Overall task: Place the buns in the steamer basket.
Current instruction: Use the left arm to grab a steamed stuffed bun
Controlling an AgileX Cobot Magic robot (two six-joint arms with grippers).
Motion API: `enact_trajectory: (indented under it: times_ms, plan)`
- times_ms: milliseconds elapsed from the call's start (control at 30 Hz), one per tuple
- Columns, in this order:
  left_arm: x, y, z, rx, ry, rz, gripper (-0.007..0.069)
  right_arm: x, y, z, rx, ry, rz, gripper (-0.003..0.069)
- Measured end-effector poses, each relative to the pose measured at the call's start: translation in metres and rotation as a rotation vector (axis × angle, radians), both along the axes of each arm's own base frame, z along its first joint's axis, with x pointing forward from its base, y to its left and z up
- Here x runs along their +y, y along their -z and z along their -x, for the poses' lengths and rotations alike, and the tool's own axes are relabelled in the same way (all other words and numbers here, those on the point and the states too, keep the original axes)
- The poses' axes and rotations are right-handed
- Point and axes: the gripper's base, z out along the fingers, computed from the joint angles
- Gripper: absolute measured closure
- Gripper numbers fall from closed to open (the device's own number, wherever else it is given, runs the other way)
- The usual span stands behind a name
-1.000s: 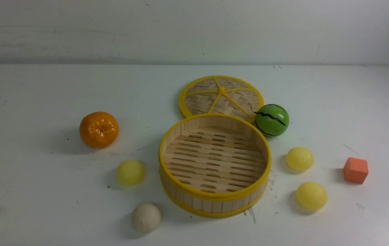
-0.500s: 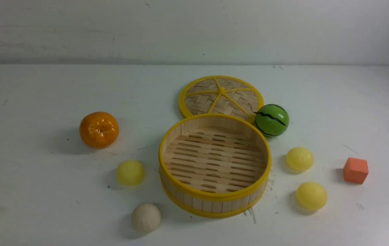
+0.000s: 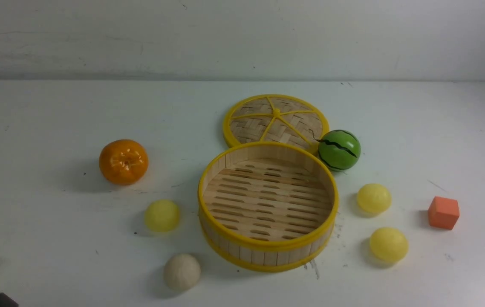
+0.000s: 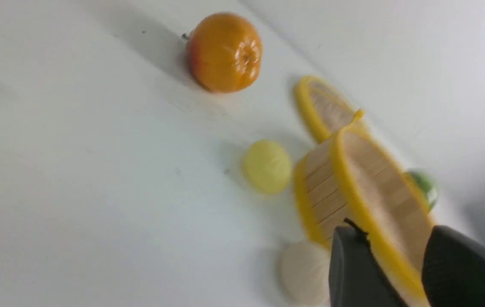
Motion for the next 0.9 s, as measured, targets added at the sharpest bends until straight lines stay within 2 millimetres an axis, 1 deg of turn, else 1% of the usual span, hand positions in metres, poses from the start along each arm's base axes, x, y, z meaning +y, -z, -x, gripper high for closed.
enact_trajectory:
  times_ms: [100, 167, 233, 267, 300, 333, 367, 400, 433, 467, 500, 567, 600, 633, 700, 767, 800, 833, 900]
  plan:
    - [0.006, -0.010, -0.001, -0.089, -0.067, 0.157, 0.0386, 0.000, 0.000, 0.000, 0.000, 0.000, 0.000, 0.0420]
    - [0.010, -0.014, -0.001, -0.136, -0.104, 0.169, 0.0396, 0.000, 0.000, 0.000, 0.000, 0.000, 0.000, 0.0420]
    - [0.011, -0.016, -0.001, -0.146, -0.113, 0.168, 0.0435, 0.000, 0.000, 0.000, 0.000, 0.000, 0.000, 0.0420]
    - [0.010, -0.016, 0.000, -0.141, -0.107, 0.167, 0.0442, 0.000, 0.000, 0.000, 0.000, 0.000, 0.000, 0.0420]
    - [0.005, -0.023, -0.001, -0.090, -0.052, 0.156, 0.0510, 0.000, 0.000, 0.000, 0.000, 0.000, 0.001, 0.0420]
    - [0.004, -0.024, 0.000, -0.087, -0.042, 0.153, 0.0518, 0.000, 0.000, 0.000, 0.000, 0.000, 0.001, 0.0420]
    - [-0.005, -0.043, 0.000, -0.029, 0.051, 0.066, 0.0589, 0.000, 0.000, 0.000, 0.000, 0.000, 0.003, 0.0420]
    - [-0.010, -0.055, 0.001, 0.007, 0.113, -0.021, 0.0627, 0.000, 0.000, 0.000, 0.000, 0.000, 0.003, 0.0420]
    - [-0.011, -0.057, 0.001, 0.014, 0.125, -0.040, 0.0638, 0.000, 0.000, 0.000, 0.000, 0.000, 0.003, 0.0420]
    - [-0.020, -0.079, 0.000, 0.110, 0.248, -0.204, 0.0638, 0.000, 0.000, 0.000, 0.000, 0.000, 0.003, 0.0420]
    - [-0.022, -0.085, -0.003, 0.166, 0.288, -0.255, 0.0638, 0.000, 0.000, 0.000, 0.000, 0.000, 0.003, 0.0420]
    - [-0.028, -0.099, -0.010, 0.332, 0.414, -0.364, 0.0638, 0.000, 0.000, 0.000, 0.000, 0.000, 0.003, 0.0420]
    - [-0.029, -0.106, -0.012, 0.355, 0.433, -0.384, 0.0638, 0.000, 0.000, 0.000, 0.000, 0.000, 0.003, 0.0420]
    - [-0.030, -0.113, -0.024, 0.473, 0.488, -0.441, 0.0638, 0.000, 0.000, 0.000, 0.000, 0.000, 0.003, 0.0420]
    - [-0.030, -0.116, -0.044, 0.596, 0.522, -0.502, 0.0638, 0.000, 0.000, 0.000, 0.000, 0.000, 0.003, 0.0420]
    - [-0.029, -0.111, -0.073, 0.713, 0.534, -0.537, 0.0638, 0.000, 0.000, 0.000, 0.000, 0.000, 0.003, 0.0420]
    - [-0.030, -0.109, -0.084, 0.745, 0.541, -0.549, 0.0638, 0.000, 0.000, 0.000, 0.000, 0.000, 0.003, 0.0420]
    - [-0.032, -0.106, -0.098, 0.773, 0.560, -0.561, 0.0638, 0.000, 0.000, 0.000, 0.000, 0.000, 0.003, 0.0420]
    - [-0.044, -0.099, -0.118, 0.802, 0.615, -0.591, 0.0638, 0.000, 0.000, 0.000, 0.000, 0.000, 0.003, 0.0420]
